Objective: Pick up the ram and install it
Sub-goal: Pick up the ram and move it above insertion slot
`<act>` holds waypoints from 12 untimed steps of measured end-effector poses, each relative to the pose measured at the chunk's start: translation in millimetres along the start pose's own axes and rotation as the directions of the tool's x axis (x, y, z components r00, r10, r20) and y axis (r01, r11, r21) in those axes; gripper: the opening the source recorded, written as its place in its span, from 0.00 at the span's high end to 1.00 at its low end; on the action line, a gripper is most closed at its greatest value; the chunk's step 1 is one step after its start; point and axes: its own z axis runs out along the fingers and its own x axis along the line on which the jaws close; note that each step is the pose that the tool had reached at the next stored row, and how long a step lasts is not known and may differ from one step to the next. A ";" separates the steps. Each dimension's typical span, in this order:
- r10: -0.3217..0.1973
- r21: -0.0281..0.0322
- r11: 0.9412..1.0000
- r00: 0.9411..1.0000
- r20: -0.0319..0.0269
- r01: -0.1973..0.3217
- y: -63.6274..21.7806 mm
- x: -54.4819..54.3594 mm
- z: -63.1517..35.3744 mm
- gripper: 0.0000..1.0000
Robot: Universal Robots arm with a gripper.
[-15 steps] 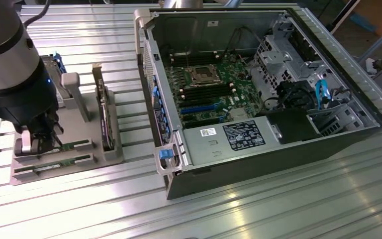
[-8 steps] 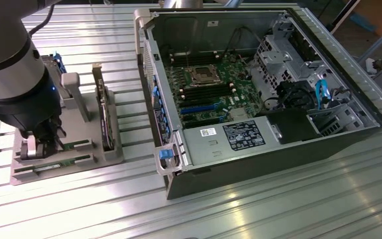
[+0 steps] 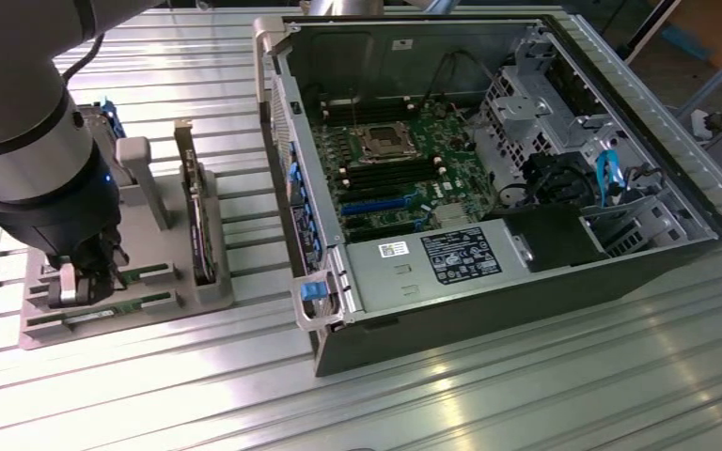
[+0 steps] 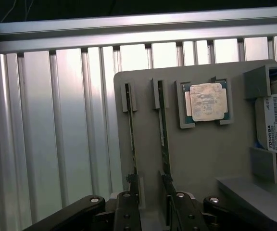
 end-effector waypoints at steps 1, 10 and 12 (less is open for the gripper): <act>0.000 0.000 1.000 1.000 0.000 0.000 -0.1 0.0 1.4 0.68; -0.001 0.000 1.000 1.000 0.000 0.001 -0.3 0.3 10.1 0.68; -0.001 0.000 1.000 1.000 0.000 0.001 -0.3 0.2 10.4 0.68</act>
